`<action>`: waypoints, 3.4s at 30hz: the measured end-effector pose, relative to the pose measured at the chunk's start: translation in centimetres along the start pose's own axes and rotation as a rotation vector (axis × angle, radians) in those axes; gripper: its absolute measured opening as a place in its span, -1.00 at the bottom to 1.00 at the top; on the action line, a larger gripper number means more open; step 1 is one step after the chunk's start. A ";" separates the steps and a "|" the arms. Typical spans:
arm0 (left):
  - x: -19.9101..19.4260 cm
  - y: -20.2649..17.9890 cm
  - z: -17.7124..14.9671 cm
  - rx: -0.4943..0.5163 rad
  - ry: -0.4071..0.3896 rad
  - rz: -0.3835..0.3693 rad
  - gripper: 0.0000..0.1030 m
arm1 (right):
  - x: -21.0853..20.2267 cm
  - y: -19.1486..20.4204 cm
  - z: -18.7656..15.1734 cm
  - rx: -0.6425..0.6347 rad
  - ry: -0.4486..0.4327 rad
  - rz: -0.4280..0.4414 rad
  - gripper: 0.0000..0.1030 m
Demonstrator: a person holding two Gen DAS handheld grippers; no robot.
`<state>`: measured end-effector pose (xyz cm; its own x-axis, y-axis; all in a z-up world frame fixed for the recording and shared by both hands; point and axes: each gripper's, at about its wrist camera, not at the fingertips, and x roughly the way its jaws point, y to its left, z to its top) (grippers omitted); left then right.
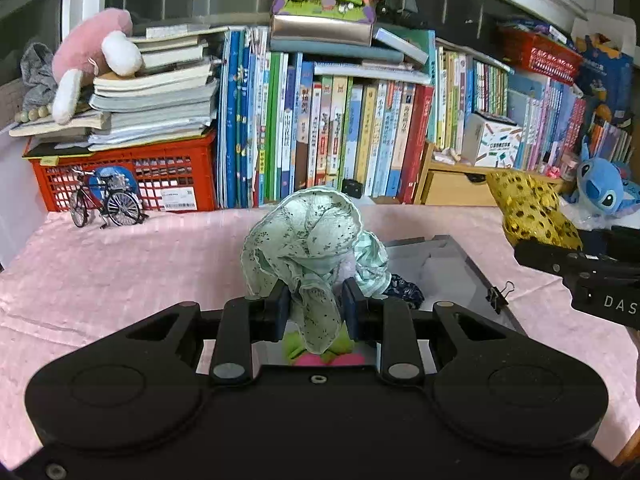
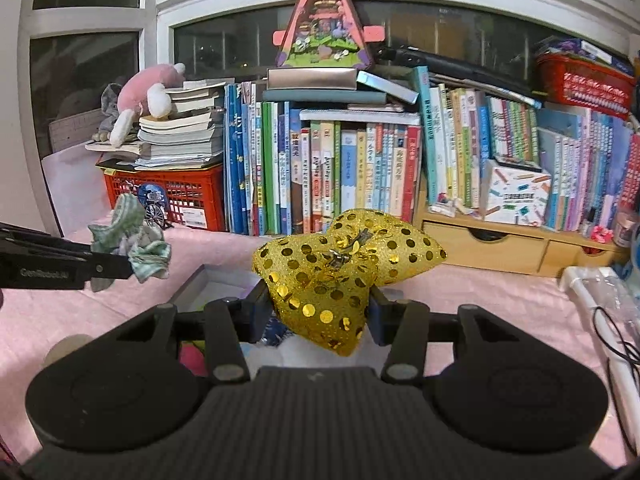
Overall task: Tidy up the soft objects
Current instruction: 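Carry the cloth over the grey tray with the left tool while the right tool carries the heart there, then open the left tool to drop the cloth in the tray while the right tool releases the heart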
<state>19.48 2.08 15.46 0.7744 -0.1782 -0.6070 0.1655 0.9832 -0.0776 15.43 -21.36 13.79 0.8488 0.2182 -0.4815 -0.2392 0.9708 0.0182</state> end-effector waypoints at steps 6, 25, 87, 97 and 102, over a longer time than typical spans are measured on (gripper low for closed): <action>2.9 0.2 0.7 0.010 0.054 -0.006 -0.50 | 2.5 0.9 0.7 -0.003 0.018 0.052 0.05; 11.3 2.4 1.4 -0.010 0.231 0.017 -0.50 | 10.1 3.0 0.1 -0.066 0.233 0.085 0.09; 16.3 1.2 1.9 -0.042 0.440 0.075 0.23 | 14.3 2.3 -0.6 0.013 0.463 0.071 0.41; 12.4 -0.7 2.4 0.004 0.364 0.074 0.47 | 11.2 1.5 0.3 0.022 0.404 0.046 0.49; 9.6 -1.9 2.3 0.045 0.293 0.068 0.54 | 9.0 1.2 0.5 0.023 0.353 0.031 0.55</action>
<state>28.02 -1.56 11.61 0.5765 -0.0860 -0.8125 0.1509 0.9885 0.0025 23.00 -18.20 9.95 0.6248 0.2036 -0.7538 -0.2485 0.9671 0.0552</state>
